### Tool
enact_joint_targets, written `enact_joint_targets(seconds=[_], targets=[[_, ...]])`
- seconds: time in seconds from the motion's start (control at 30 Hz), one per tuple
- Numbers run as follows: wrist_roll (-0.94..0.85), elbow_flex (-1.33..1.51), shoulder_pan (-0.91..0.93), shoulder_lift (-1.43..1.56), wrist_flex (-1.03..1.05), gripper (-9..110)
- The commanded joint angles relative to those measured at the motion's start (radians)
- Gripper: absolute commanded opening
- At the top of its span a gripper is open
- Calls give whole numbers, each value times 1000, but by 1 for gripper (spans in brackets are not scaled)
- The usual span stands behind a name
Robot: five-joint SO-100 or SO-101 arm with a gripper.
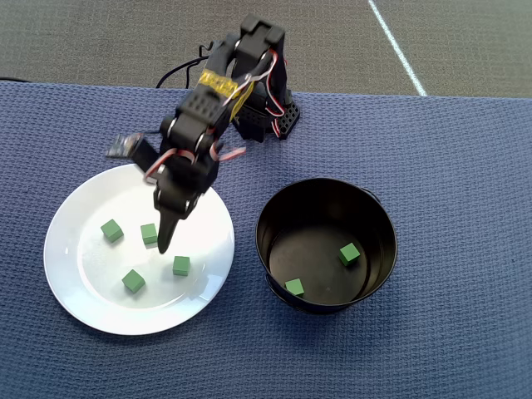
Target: Pick up the green cubes from the white plate and place them in the black recipient
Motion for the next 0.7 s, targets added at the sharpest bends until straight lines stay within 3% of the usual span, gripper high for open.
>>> enact_joint_targets(seconds=[0.0,0.17,0.47,0.67], targets=[[0,-164,-6,-106,28,31],[-28,-253,-40,-212,18,31],[-305,-305,-98,-328,17,32],[-388,-307,-78,-330,17,32]])
